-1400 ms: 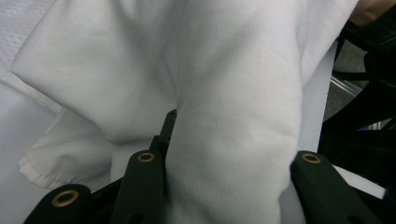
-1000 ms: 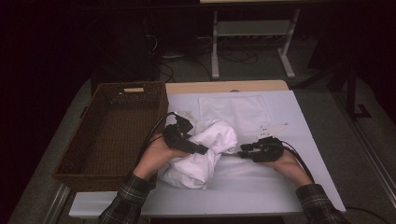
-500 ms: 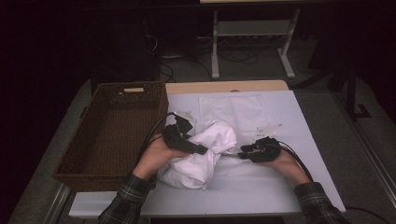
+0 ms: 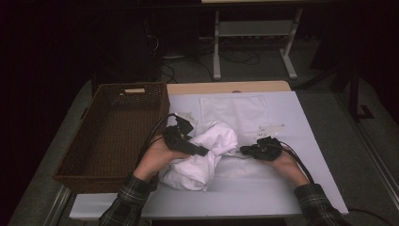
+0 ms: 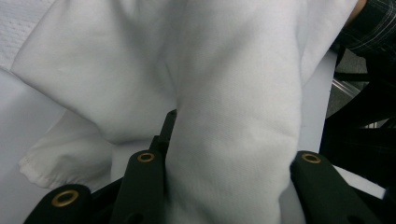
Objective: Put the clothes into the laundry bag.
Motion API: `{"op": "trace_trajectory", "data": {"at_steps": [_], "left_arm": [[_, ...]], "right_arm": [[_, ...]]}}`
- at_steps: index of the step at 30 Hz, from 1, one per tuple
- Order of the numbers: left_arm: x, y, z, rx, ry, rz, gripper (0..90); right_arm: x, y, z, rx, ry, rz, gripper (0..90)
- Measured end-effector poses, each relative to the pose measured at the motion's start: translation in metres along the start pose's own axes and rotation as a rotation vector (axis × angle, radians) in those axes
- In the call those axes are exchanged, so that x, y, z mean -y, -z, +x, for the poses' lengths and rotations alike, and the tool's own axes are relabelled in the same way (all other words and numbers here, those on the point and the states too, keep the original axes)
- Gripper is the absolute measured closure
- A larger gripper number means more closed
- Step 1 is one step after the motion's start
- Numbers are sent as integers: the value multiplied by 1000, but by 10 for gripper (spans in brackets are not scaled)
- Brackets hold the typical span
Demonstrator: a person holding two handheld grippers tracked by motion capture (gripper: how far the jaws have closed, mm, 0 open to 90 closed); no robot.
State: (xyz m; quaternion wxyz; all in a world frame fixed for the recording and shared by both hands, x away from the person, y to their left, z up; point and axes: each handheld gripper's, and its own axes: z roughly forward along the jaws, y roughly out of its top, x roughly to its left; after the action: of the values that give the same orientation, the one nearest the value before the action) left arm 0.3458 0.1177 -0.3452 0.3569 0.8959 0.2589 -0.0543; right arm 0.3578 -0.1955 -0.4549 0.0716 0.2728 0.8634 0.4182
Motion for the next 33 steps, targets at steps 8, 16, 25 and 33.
{"op": "trace_trajectory", "data": {"at_steps": [8,16,25,33], "left_arm": [[0,0,0,0,-2,1,610],[0,2,0,-3,-3,1,610],[-1,0,-4,0,-15,8,610],[-8,-14,-19,18,-67,37,610]], "right_arm": [[-11,6,-7,16,-24,-55,875],[-32,4,-17,19,-48,-142,881],[-53,-3,-23,38,-55,-191,881],[-57,9,-23,36,-57,-216,881]]}}
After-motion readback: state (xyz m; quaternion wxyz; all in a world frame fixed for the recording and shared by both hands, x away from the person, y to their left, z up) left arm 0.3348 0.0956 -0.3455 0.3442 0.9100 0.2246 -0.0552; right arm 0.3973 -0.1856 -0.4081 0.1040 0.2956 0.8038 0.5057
